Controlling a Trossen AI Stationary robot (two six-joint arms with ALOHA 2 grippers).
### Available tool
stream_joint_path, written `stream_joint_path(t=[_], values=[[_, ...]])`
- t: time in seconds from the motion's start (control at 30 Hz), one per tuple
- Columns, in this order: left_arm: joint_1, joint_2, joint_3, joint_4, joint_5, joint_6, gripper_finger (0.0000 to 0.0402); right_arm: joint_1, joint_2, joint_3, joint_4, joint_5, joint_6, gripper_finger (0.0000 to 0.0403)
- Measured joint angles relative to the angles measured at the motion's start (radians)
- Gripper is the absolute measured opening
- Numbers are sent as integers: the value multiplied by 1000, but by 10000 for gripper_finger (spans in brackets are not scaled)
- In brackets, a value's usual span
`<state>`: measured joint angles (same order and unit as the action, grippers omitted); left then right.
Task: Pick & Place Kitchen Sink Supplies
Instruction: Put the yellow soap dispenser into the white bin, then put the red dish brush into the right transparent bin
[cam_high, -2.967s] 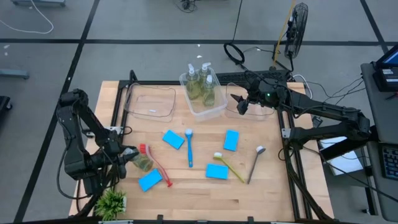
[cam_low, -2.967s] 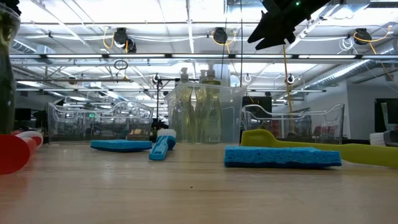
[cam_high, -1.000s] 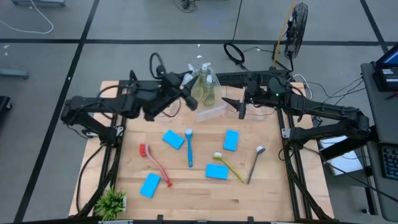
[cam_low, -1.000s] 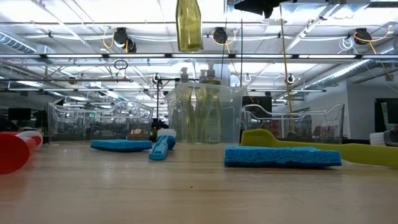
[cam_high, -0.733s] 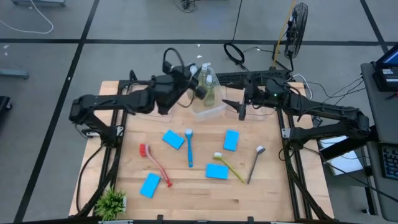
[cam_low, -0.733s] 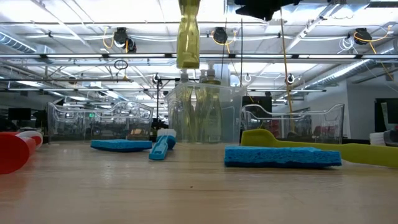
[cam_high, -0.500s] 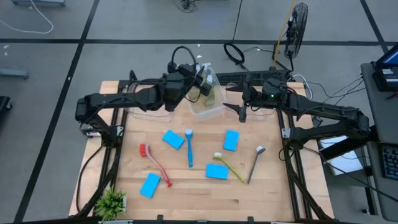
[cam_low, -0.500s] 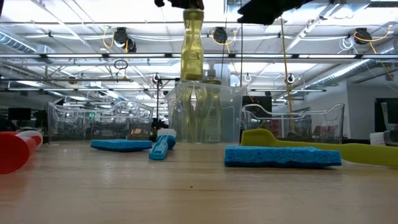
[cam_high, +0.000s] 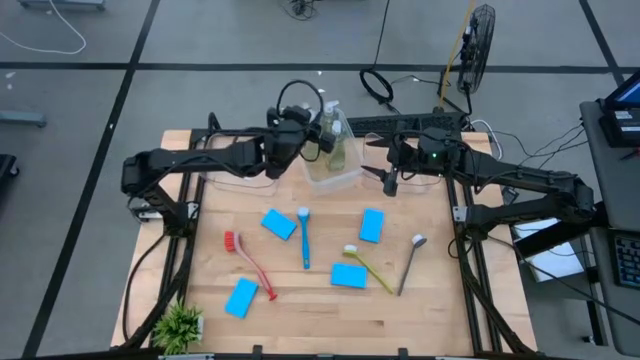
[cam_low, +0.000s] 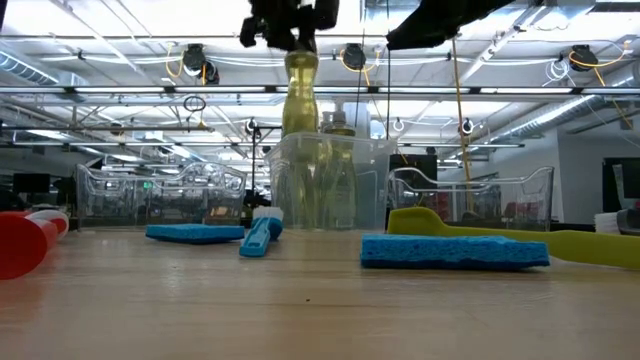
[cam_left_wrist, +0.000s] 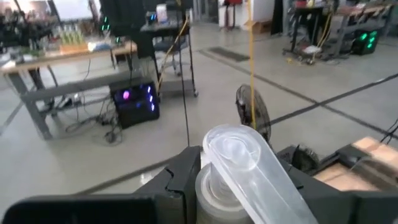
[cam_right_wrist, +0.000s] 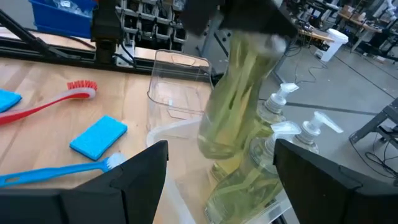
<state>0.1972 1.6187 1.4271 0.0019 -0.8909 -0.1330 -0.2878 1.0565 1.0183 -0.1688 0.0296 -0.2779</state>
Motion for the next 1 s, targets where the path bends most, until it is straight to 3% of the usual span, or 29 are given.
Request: stream_joint_path(t=[0.43, 0.7, 0.87, 1.0], values=[[21, -1, -188, 185, 2, -116, 109, 0, 0, 0, 1, 0, 2, 279], [30, -1, -220, 178, 4, -167, 111, 0, 0, 0, 32, -3, 3, 279], [38, -4, -241, 186, -1, -203, 143, 0, 0, 0, 33, -4, 18, 279], [41, -4, -251, 179, 35, -202, 137, 0, 0, 0, 34, -4, 30, 279]])
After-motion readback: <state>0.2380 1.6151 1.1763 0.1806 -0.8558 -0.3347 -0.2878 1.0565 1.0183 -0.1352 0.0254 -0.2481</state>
